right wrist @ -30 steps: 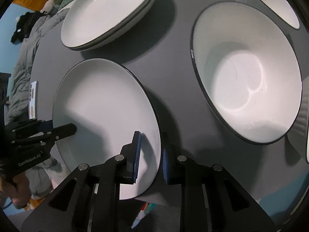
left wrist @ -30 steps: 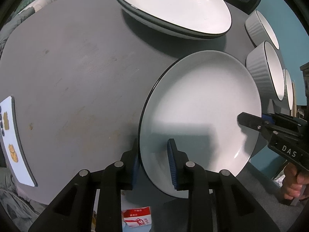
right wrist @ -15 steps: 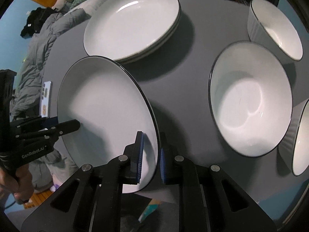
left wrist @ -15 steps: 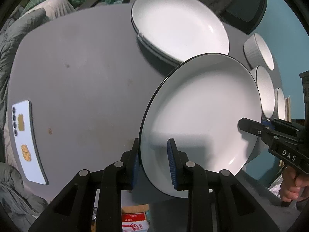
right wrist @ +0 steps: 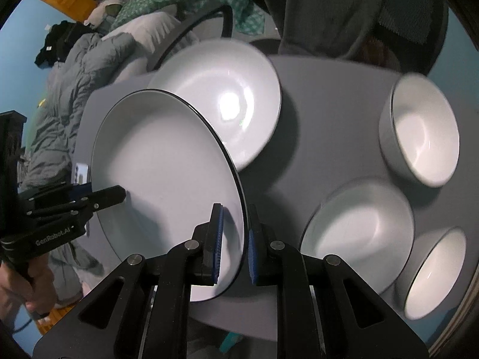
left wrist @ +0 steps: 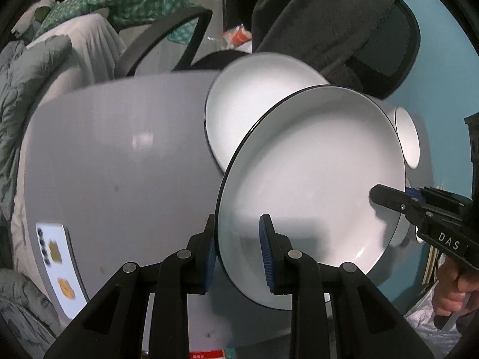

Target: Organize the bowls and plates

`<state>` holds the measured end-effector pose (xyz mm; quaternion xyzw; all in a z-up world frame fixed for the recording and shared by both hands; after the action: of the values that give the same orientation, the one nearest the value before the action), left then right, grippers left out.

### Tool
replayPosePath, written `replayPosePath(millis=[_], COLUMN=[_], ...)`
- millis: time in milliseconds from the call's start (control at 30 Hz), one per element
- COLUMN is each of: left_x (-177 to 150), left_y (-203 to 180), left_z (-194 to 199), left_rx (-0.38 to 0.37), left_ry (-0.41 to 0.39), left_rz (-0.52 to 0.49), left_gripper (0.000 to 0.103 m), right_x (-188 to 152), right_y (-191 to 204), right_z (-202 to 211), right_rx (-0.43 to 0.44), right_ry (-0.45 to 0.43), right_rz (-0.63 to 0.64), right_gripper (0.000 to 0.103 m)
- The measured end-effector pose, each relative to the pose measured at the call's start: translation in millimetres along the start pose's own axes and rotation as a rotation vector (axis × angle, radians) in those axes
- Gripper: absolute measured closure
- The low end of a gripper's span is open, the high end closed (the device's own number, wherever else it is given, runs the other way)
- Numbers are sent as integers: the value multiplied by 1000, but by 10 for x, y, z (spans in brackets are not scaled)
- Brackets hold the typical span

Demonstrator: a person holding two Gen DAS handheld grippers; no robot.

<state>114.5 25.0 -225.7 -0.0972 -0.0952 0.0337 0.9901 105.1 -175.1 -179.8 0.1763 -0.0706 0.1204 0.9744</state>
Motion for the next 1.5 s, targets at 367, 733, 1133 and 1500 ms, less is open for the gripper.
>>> replayPosePath(millis=[367, 733, 1133, 1500], left_x=[533, 854, 825, 800], left_y=[71, 85, 24, 3], left_z=[-220, -495, -540, -537], left_rx=[59, 104, 130, 132], left_ry=[11, 77, 74, 72], left_rz=[-7, 18, -19, -32], left_gripper=[77, 77, 77, 76], right_x=[573, 812, 868, 861], right_y=[-97, -211, -238, -194], right_z=[-209, -466, -525, -497], right_rx=[19, 14, -29, -73], right_ry=[14, 85, 120, 160], right_rz=[-21, -43, -17, -10], right_gripper=[88, 87, 84, 77])
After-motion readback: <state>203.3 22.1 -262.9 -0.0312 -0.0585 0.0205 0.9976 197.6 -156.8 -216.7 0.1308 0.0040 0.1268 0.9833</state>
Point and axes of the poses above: each gripper's, at about its wrist camera, not at the fingertips, and z roughly against the way its jaws point, y to its left, x to its top, the point moved 2 cm from there along -z, roughly the way its jaws point, and after that the axes turned 4 degrees about -y, right-handed, at the moved point
